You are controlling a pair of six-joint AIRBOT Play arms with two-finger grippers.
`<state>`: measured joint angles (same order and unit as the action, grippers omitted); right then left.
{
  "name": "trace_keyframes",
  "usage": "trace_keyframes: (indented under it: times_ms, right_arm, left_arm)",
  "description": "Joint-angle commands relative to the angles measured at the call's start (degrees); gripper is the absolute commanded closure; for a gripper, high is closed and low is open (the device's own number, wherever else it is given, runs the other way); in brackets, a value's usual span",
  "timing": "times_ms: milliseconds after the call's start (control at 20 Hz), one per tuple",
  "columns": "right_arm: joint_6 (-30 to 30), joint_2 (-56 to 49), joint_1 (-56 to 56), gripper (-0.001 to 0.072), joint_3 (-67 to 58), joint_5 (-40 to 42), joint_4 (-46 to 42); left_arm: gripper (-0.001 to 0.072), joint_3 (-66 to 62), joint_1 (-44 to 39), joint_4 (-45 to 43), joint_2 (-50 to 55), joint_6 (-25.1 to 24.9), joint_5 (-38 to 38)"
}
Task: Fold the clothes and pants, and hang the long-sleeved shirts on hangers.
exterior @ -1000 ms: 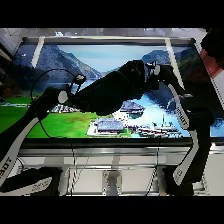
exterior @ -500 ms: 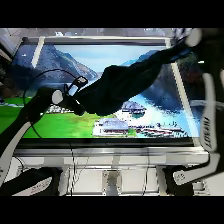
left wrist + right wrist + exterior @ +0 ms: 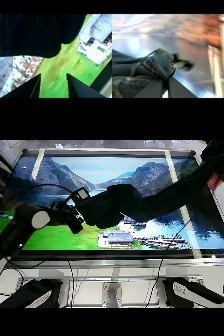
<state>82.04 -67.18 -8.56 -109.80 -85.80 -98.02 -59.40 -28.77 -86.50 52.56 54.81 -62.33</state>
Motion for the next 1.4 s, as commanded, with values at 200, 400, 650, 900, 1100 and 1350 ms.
trace_keyframes:
  times_ms: [200,400,650,900,1100,1350]
  right_arm:
    - [-0.48,9.38,-14.62,0.0690,17.29,-3.02,-0.87]
    - [-1.79,11.21,-16.22,0.0690,31.67,0.13,-0.85]
    - [-1.81,11.30,-16.22,0.0689,37.27,2.69,-0.70]
    - [-1.81,11.30,-16.22,0.0689,37.33,3.61,-0.70]
    - [-1.81,11.30,-16.22,0.0689,37.33,4.48,-0.68]
    - [-1.92,11.30,-16.22,0.0690,37.31,6.25,-0.68]
  left_arm:
    - [0.0136,-0.02,-2.93,-0.04,5.81,-6.43,1.18]
    - [0.0123,-0.04,-2.97,-0.66,16.68,-7.96,12.37]
    - [0.0125,-0.04,-5.11,-0.72,27.80,-15.78,29.20]
    - [0.0126,-0.07,-6.80,-0.55,34.51,-17.75,42.42]
    - [0.0166,-0.13,-6.82,-0.44,37.35,-17.51,46.05]
    - [0.0679,-1.20,-3.56,-0.46,36.92,-9.03,52.70]
